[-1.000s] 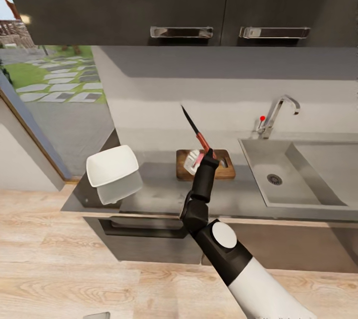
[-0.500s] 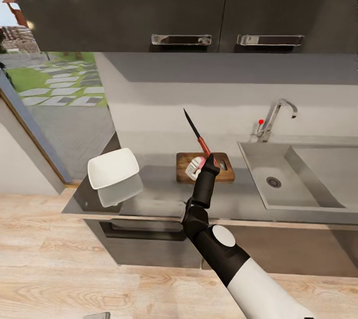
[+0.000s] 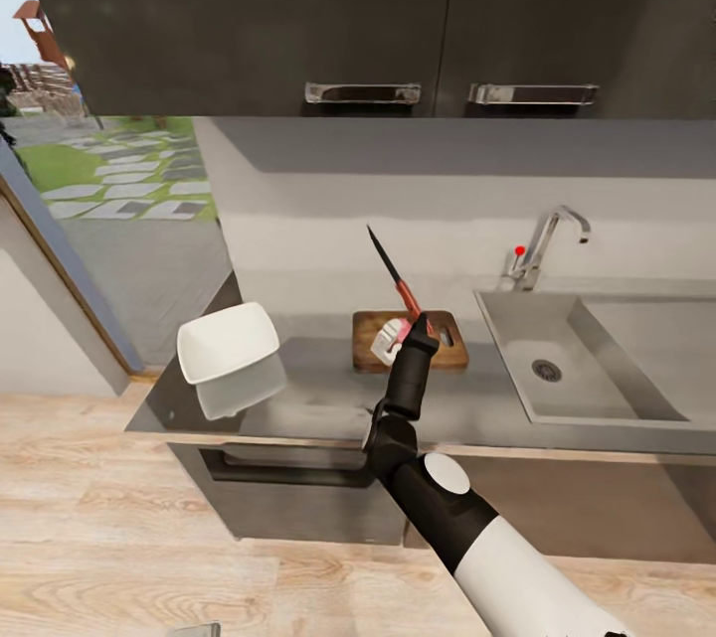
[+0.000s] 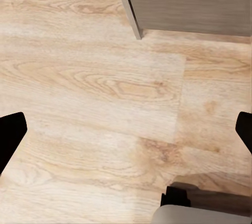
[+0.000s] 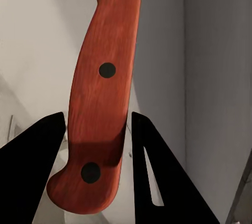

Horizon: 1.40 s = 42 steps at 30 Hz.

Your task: In the kitchen, take the Vidalia onion out of the sink, dice it on the chopping board with the paring knife, put the diced onion into the bowl on the countertop, then place both the paring knife and the chopping board into the sink.

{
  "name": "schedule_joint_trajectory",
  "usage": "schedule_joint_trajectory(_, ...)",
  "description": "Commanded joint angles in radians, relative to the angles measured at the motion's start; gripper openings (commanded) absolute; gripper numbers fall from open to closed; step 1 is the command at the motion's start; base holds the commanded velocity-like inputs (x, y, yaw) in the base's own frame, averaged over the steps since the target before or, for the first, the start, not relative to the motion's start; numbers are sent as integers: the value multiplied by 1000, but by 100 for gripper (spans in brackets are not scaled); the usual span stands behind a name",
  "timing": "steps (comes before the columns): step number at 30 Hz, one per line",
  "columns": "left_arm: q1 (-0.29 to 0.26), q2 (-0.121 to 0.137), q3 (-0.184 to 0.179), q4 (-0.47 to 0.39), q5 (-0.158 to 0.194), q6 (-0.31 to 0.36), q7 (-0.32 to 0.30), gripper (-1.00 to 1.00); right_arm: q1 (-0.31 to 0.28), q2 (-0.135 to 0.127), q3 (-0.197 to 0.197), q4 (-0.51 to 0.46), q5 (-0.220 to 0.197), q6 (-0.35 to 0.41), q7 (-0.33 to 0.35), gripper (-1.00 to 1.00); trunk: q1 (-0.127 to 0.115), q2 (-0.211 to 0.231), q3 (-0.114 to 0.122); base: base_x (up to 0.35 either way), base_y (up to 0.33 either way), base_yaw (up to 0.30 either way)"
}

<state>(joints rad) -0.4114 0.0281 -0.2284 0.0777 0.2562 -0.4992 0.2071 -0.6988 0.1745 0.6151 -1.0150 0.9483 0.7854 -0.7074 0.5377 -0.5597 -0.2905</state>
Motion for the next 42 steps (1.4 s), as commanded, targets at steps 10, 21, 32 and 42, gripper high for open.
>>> schedule_joint_trajectory(10,-2,5,-9,4,6,-5,2,100,-1,0,2,91,-2,-26,-29,-100,0,-1,14,207,-5,0)
schedule_joint_trajectory(21,-2,4,-9,4,6,-3,0,100,1,0,2,134,-106,-40,-84,-100,0,-1,32,61,-24,0)
schedule_joint_trajectory(32,-2,4,-11,4,3,114,-127,100,1,0,4,168,-113,-53,-91,-100,0,-1,49,0,0,0)
schedule_joint_trajectory(42,-1,2,-15,6,-4,181,-142,100,1,0,4,190,-112,-76,-92,-100,0,-1,65,0,0,0)
